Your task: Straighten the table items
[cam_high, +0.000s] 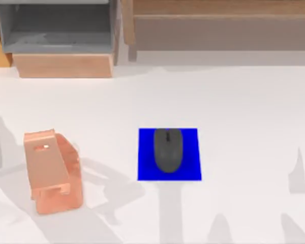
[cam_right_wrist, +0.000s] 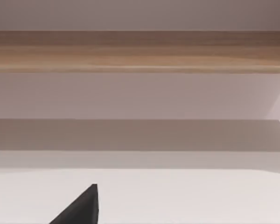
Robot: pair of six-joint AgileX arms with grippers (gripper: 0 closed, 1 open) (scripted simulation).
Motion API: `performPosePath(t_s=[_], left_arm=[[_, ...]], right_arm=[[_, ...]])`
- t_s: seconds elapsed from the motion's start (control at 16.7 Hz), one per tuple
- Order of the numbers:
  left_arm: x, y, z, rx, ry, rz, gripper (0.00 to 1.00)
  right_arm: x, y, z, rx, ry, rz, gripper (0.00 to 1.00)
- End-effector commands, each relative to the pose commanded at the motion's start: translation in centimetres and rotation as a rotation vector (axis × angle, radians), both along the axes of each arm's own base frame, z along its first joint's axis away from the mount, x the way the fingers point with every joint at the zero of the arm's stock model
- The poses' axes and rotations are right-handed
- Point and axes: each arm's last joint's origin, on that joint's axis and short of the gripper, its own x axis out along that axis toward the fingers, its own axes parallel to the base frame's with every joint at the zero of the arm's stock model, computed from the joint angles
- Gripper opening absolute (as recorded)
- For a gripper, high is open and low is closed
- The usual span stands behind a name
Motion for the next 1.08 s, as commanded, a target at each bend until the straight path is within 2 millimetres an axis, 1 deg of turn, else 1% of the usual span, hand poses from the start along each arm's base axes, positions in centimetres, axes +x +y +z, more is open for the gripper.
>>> performPosePath(t_s=[0.12,0.18,0.42,0.54,0.66,0.72,0.84,0.96,1.08], left_arm=[[0.0,0.0,1.2,0.000,-0.001,0.003,0.00],[-0.1,0.0,1.4,0.001,-0.002,0.003,0.00],[-0.1,0.0,1.2,-0.001,0.002,0.002,0.00],[0.2,-1.0,2.0,0.034,-0.009,0.003,0.00],[0.8,-3.5,3.7,0.109,-0.035,0.008,0.00],[1.0,-5.3,4.8,0.156,-0.058,0.015,0.00],[1.0,-9.6,7.4,0.257,-0.132,0.046,0.00],[0.0,-14.4,10.2,0.346,-0.249,0.108,0.00],[-2.1,-19.2,12.8,0.396,-0.405,0.198,0.00]], right_arm=[[0.0,0.0,0.0,0.000,0.000,0.000,1.00],[0.0,0.0,0.0,0.000,0.000,0.000,1.00],[0.0,0.0,0.0,0.000,0.000,0.000,1.00],[0.0,0.0,0.0,0.000,0.000,0.000,1.00],[0.0,0.0,0.0,0.000,0.000,0.000,1.00],[0.0,0.0,0.0,0.000,0.000,0.000,1.00],[0.0,0.0,0.0,0.000,0.000,0.000,1.00],[0.0,0.0,0.0,0.000,0.000,0.000,1.00],[0.0,0.0,0.0,0.000,0.000,0.000,1.00]])
